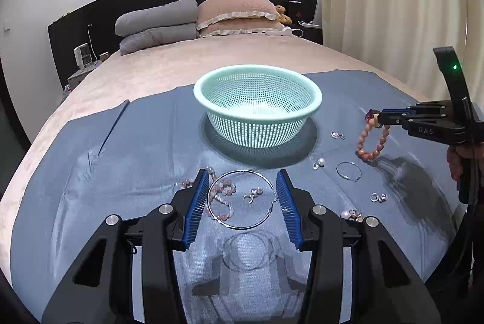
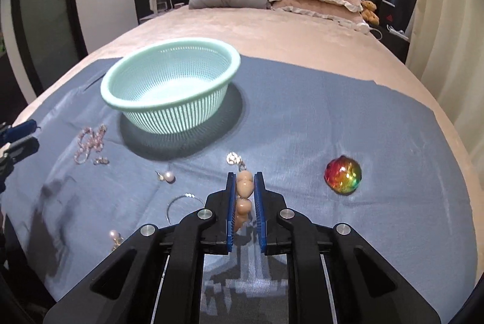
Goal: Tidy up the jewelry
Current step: 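Lift the hoop and bracelet and carry both tools over the mint-green basket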
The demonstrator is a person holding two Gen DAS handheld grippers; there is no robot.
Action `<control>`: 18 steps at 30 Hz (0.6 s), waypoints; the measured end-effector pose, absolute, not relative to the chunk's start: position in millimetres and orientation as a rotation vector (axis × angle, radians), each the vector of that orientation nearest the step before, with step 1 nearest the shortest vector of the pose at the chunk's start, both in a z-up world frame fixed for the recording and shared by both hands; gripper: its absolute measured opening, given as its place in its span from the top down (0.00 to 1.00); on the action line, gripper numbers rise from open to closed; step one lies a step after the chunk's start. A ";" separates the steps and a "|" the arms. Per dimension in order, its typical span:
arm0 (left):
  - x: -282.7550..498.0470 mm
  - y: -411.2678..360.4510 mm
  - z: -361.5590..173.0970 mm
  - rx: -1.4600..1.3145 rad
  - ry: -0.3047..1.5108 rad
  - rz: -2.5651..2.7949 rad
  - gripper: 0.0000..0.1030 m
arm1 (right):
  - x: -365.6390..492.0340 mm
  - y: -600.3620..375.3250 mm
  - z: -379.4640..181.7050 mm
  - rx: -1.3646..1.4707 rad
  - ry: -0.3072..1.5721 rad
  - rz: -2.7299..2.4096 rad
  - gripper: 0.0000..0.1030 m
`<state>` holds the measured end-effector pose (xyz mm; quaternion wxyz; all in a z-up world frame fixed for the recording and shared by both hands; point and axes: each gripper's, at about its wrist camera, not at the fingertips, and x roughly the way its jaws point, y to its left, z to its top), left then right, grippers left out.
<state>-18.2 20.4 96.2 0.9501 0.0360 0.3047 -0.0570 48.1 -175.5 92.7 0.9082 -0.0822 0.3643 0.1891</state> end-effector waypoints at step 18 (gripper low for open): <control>92.6 26.3 136.5 0.080 0.530 -0.190 0.54 | 120.4 -101.1 160.7 -0.168 0.633 0.566 0.89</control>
